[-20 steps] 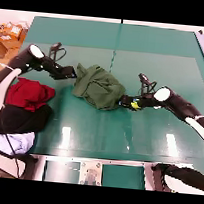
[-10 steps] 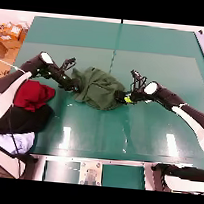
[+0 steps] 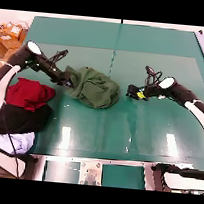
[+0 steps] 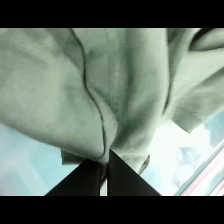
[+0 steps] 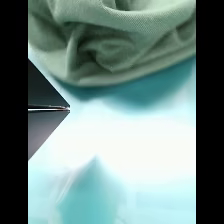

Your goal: Fold the shirts.

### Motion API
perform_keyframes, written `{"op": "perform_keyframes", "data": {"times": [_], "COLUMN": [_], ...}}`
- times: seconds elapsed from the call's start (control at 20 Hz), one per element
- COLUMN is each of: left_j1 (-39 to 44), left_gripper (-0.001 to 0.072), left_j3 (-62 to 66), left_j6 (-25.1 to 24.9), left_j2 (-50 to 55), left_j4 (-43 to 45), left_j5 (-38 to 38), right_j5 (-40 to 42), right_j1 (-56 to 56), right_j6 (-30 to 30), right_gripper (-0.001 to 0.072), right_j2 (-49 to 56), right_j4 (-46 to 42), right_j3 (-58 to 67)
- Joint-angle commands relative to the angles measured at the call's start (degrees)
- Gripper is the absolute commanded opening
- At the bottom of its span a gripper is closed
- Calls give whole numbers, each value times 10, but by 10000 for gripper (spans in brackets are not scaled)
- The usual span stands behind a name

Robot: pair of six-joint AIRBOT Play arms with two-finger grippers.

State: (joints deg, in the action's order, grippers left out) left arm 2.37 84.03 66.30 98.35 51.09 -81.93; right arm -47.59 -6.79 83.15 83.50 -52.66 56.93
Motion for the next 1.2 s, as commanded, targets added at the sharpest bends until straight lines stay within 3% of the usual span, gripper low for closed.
{"op": "perform_keyframes", "data": {"times": [0.0, 0.05, 0.1, 0.15, 0.2, 0.3, 0.35, 0.4, 0.65, 0.85, 1.0, 1.05, 1.1, 1.15], "left_j1": [-7, -7, -7, -7, -9, -11, -11, -11, -11, -11, -11, -11, -11, -11], "left_gripper": [26, 31, 298, 598, 615, 616, 616, 616, 616, 616, 616, 616, 615, 616], "left_j3": [19, 19, 19, 19, 19, 19, 19, 17, -35, -75, -107, -118, -129, -136], "left_j6": [3, 10, 13, 20, 32, 34, 40, 42, 64, 66, 73, 72, 71, 67], "left_j2": [-17, -17, -17, -17, -17, -17, -17, -17, -16, -16, -16, -16, -16, -16], "left_j4": [-5, -7, -6, -6, -5, -5, -1, 6, 58, 72, 97, 88, 70, 51], "left_j5": [-17, -18, -21, -28, -33, -39, -41, -42, -19, -13, -7, 1, 13, 26], "right_j5": [-20, -26, -42, -67, -97, -140, -142, -130, 24, 16, 15, 15, 15, 15], "right_j1": [22, 22, 22, 20, 20, 13, -1, -22, -105, -87, -90, -92, -92, -92], "right_j6": [-28, -28, -28, -28, -28, -26, -27, -27, -26, -30, -77, -93, -101, -102], "right_gripper": [17, 19, 58, 248, 331, 364, 498, 542, 542, 541, 541, 449, 232, 68], "right_j2": [-17, -20, -20, -20, -20, -20, -22, -21, 19, 87, 111, 117, 120, 120], "right_j4": [2, 2, 2, 1, 1, 2, 2, 2, 30, 43, 74, 91, 99, 99], "right_j3": [19, 24, 26, 26, 25, 23, 16, 5, -10, 38, 64, 69, 70, 70]}}
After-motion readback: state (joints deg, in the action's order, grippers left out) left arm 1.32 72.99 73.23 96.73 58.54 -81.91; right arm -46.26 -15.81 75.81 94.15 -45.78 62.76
